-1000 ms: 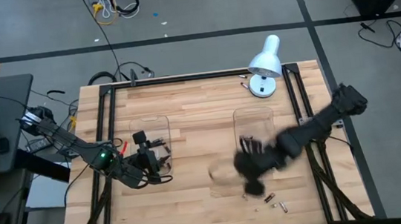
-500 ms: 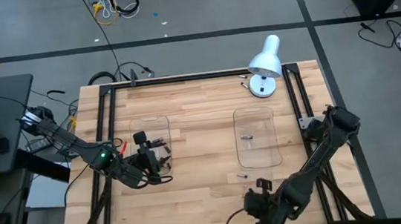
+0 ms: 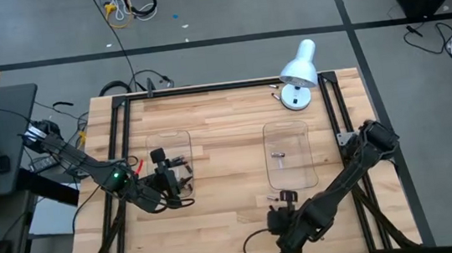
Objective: Sort batteries
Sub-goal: Put the silver battery into the right transparent bin
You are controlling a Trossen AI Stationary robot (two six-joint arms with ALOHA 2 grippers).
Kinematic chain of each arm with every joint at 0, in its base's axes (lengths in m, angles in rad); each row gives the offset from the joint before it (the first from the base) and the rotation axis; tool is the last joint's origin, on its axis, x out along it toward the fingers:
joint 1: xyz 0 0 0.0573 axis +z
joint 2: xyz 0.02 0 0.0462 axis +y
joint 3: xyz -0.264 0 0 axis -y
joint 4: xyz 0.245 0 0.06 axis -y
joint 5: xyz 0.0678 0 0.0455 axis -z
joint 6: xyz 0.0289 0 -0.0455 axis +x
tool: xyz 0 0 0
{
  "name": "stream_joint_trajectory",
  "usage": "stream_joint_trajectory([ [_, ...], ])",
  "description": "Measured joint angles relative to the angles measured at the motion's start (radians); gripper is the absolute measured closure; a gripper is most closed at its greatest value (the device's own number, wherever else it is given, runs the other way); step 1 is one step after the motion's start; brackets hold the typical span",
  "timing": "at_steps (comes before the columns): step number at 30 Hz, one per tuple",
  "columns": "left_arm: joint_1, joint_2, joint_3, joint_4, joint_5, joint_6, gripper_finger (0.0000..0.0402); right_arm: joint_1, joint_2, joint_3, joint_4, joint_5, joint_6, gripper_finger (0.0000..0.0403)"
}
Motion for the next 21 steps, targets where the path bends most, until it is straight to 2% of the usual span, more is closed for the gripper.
stream_joint_trajectory([
  [7,0.0,0.0,0.0,-0.002,0.0,0.002,0.0179,-0.005,0.028,0.0,0.004,0.053,-0.026,0.0291],
  [12,0.0,0.0,0.0,-0.006,0.0,0.003,0.0179,-0.01,0.05,0.0,0.006,0.054,-0.034,0.0267],
  [21,0.0,0.0,0.0,-0.007,0.0,0.007,0.0179,-0.012,0.063,0.001,0.023,0.041,-0.033,0.0258],
])
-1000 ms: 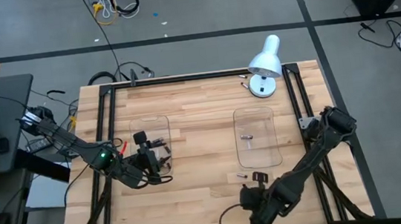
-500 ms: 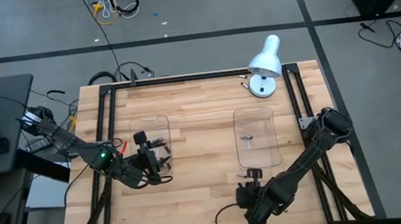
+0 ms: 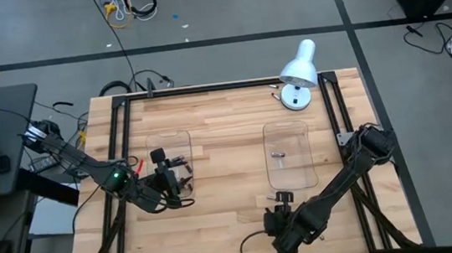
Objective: Sort batteries
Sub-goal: Put the silver battery into the right transparent bin
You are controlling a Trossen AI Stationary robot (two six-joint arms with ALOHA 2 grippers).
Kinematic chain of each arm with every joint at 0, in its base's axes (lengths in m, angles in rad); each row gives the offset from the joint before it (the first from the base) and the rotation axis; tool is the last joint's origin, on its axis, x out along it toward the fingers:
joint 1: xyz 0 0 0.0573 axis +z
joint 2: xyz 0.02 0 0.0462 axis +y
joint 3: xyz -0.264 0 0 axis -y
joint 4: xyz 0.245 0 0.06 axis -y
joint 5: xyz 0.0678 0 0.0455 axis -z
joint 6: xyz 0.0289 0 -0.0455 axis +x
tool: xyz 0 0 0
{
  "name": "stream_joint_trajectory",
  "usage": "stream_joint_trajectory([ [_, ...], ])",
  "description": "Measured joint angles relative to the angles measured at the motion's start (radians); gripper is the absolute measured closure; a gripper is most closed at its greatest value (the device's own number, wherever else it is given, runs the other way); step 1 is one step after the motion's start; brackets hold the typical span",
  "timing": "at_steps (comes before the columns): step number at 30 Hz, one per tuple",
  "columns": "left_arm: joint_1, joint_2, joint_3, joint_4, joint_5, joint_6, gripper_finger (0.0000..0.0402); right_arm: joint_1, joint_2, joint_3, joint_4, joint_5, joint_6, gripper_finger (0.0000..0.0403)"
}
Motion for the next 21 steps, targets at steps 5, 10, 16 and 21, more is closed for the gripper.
stream_joint_trajectory([
  [5,0.0,0.0,0.0,-0.003,0.0,0.0,0.0179,0.0,0.022,-0.001,0.002,-0.019,0.005,0.0259],
  [10,0.0,0.0,0.0,-0.006,0.0,0.0,0.0179,-0.002,0.038,-0.001,0.007,-0.027,0.005,0.0261],
  [16,0.0,0.0,0.0,-0.005,0.0,0.0,0.0179,-0.005,0.039,-0.001,0.008,-0.03,0.004,0.0271],
  [21,0.0,0.0,0.0,-0.006,0.0,0.0,0.0179,-0.006,0.039,-0.001,0.008,-0.03,0.003,0.0281],
])
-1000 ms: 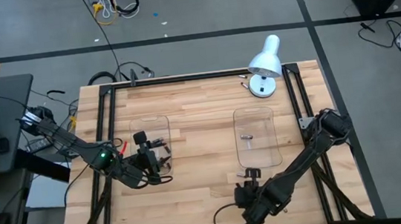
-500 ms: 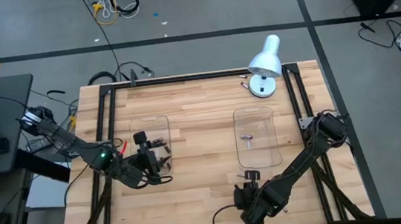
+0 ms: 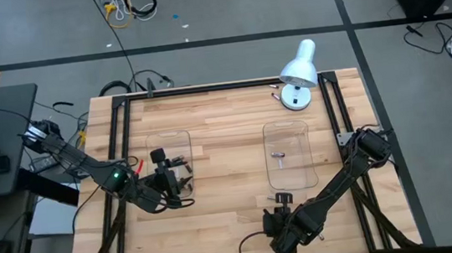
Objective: Sort batteries
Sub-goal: Put the silver battery into the right transparent bin
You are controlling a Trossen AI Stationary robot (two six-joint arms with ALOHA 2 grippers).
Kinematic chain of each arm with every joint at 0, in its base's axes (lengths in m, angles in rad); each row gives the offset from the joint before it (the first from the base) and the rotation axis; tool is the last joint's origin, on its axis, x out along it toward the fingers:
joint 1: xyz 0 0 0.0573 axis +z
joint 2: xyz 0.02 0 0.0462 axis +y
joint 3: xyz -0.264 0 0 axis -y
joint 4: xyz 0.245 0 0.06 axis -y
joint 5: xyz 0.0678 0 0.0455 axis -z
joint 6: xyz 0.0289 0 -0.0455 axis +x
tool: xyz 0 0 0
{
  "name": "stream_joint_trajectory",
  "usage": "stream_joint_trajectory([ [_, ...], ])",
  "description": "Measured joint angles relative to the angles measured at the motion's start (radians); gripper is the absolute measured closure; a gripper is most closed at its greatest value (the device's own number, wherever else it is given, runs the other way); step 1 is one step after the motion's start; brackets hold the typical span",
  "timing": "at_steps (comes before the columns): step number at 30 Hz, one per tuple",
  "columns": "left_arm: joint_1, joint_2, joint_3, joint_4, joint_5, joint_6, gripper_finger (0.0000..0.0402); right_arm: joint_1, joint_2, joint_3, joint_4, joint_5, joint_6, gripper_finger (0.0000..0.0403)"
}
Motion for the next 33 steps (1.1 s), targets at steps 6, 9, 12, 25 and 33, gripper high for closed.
stream_joint_trajectory([
  [6,0.0,0.0,0.0,0.0,0.0,0.0,0.0179,-0.001,0.0,0.0,-0.003,0.0,0.0,0.03],
  [9,0.0,0.0,0.0,0.0,0.0,0.0,0.0179,-0.001,0.0,0.0,-0.005,0.0,0.0,0.0312],
  [12,0.0,0.0,0.0,0.0,0.0,0.0,0.0179,-0.002,0.0,0.0,-0.005,0.0,0.0,0.0323],
  [25,0.0,0.0,0.0,0.0,0.0,-0.001,0.0179,-0.027,0.0,0.0,-0.004,0.0,-0.027,0.0359],
  [33,0.0,0.0,0.0,0.002,0.0,-0.003,0.0179,-0.043,-0.015,0.026,-0.002,-0.022,-0.034,0.0359],
])
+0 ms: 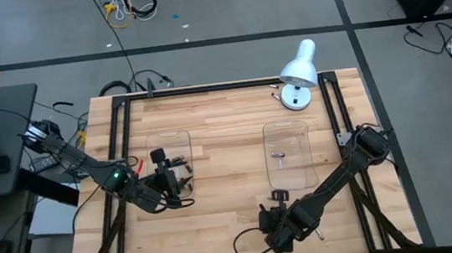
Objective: Sort batteries
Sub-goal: Put the silver battery into the right transparent bin
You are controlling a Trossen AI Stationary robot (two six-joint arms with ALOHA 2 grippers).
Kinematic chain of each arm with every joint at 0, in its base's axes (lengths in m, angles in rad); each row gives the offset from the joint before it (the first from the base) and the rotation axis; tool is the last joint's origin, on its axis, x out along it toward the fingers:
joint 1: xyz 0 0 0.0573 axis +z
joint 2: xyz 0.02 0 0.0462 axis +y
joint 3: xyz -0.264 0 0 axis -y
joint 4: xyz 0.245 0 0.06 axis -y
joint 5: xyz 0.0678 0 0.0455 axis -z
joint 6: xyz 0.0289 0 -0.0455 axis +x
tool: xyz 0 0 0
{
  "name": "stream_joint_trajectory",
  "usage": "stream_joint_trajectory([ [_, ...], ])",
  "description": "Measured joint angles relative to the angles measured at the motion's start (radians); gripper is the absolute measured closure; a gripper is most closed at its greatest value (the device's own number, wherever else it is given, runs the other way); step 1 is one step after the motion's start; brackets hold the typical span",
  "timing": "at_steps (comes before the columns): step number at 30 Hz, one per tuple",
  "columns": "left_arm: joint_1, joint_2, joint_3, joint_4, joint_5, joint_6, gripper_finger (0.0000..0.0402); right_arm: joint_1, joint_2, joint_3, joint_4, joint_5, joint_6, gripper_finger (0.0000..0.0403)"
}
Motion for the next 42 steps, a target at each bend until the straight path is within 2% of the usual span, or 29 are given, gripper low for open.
stream_joint_trajectory([
  [7,0.0,0.0,0.0,0.008,0.0,-0.002,0.0179,-0.042,-0.012,0.147,-0.117,0.03,-0.038,0.0359],
  [16,0.0,0.0,0.0,0.01,0.0,-0.001,0.0179,-0.099,-0.026,0.437,-0.52,0.064,-0.049,0.036],
  [19,0.0,0.0,0.0,0.009,0.0,-0.001,0.0179,-0.115,-0.051,0.466,-0.639,0.108,-0.048,0.036],
  [22,0.0,0.0,0.0,0.008,0.0,-0.001,0.0179,-0.13,-0.096,0.453,-0.687,0.164,-0.038,0.036],
  [26,0.0,0.0,0.0,0.009,0.0,-0.001,0.0179,-0.156,-0.166,0.396,-0.682,0.212,-0.043,0.036],
  [31,0.0,0.0,0.0,0.009,0.0,-0.001,0.0179,-0.207,-0.259,0.231,-0.64,0.219,-0.041,0.036],
  [35,0.0,0.0,0.0,0.009,0.0,-0.001,0.0179,-0.248,-0.368,0.012,-0.474,0.205,-0.053,0.036],
  [42,0.0,0.0,0.0,0.009,0.0,-0.001,0.0179,-0.316,-0.572,-0.405,-0.072,0.127,-0.044,0.036],
])
